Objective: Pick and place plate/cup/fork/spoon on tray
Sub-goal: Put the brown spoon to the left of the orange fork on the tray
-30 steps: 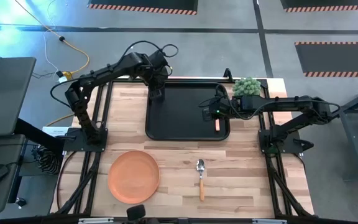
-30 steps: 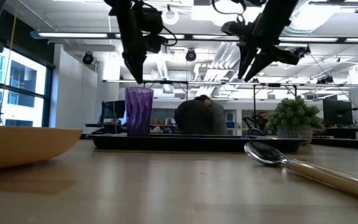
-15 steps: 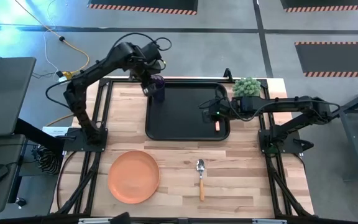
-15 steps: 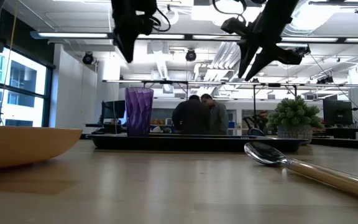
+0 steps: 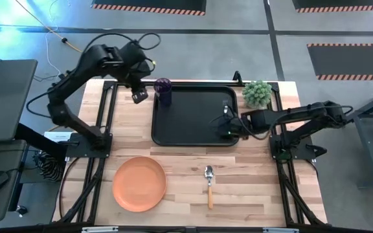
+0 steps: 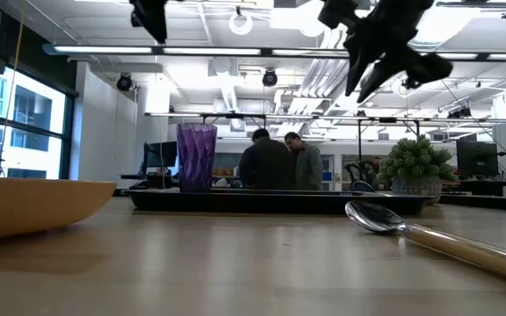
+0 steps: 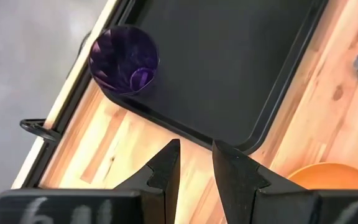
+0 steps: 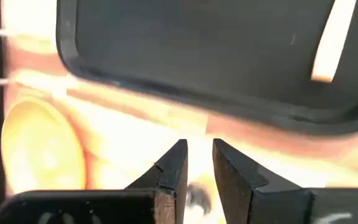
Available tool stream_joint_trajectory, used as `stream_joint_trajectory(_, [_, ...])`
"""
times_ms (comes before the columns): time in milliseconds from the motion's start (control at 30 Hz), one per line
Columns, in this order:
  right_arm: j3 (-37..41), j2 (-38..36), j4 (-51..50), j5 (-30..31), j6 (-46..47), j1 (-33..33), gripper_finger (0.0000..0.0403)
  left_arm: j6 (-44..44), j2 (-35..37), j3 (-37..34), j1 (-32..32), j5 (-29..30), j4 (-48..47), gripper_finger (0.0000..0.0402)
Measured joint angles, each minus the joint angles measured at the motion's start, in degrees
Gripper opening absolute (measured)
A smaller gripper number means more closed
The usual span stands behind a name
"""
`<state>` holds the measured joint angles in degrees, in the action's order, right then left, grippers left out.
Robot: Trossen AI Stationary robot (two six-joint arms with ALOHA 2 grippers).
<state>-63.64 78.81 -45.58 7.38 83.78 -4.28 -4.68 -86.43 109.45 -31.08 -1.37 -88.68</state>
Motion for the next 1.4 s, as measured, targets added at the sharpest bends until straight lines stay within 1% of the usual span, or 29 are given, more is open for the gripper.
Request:
stream_joint_trajectory(167, [0.00, 0.00, 1.03, -1.34, 6.34, -5.03, 0.0067, 0.12, 3.75, 0.00, 1.49, 0.40, 0.04, 0.0085])
stream_joint_trajectory(233, [0.00, 0.00, 2.14, -0.28, 8.26, -7.20, 0.0067, 0.41, 4.94, -0.04, 2.26, 0.48, 0.11, 0.0085])
stream_joint_trajectory(300, [0.00, 0.00, 4.17, 2.21, 10.00, -9.46, 0.0067, 1.08, 6.66, -1.68, 2.96, 0.49, 1.23, 0.0085])
stream_joint_trajectory(500, [0.00, 0.00, 12.01, 11.34, 12.62, -15.66, 0.0067, 3.58, 14.47, -14.87, 5.60, 0.50, 7.16, 0.0085])
stream_joint_trajectory(600, [0.00, 0.00, 15.02, 14.73, 13.78, -17.74, 0.0067, 5.45, 18.00, -21.02, 6.56, 0.46, 9.91, 0.0085])
stream_joint_trajectory(700, [0.00, 0.00, 18.46, 17.32, 13.16, -19.01, 0.0067, 7.82, 20.61, -25.63, 7.19, 0.47, 11.50, 0.0085])
stream_joint_trajectory(800, [0.00, 0.00, 22.87, 20.11, 10.18, -19.51, 0.0067, 11.10, 22.70, -29.11, 8.18, 0.39, 12.15, 0.0085])
stream_joint_trajectory(900, [0.00, 0.00, 28.94, 21.78, 4.87, -19.51, 0.0067, 14.77, 24.56, -31.92, 9.86, 0.31, 12.14, 0.0085])
stream_joint_trajectory(1033, [0.00, 0.00, 38.74, 21.97, -4.05, -19.38, 0.0067, 20.29, 26.73, -34.14, 12.75, 0.29, 12.16, 0.0085])
stream_joint_trajectory(1133, [-0.34, 0.00, 45.12, 20.46, -8.75, -19.38, 0.0067, 25.28, 28.10, -35.14, 14.93, 0.29, 12.18, 0.0085])
stream_joint_trajectory(1267, [-5.01, 0.00, 45.72, 17.72, -15.28, -19.40, 0.0067, 30.30, 29.35, -35.63, 17.60, 0.31, 12.16, 0.0085])
stream_joint_trajectory(1400, [-12.00, 0.00, 41.07, 15.93, -23.34, -19.40, 0.0067, 31.55, 29.73, -35.63, 19.71, 0.58, 12.26, 0.0085])
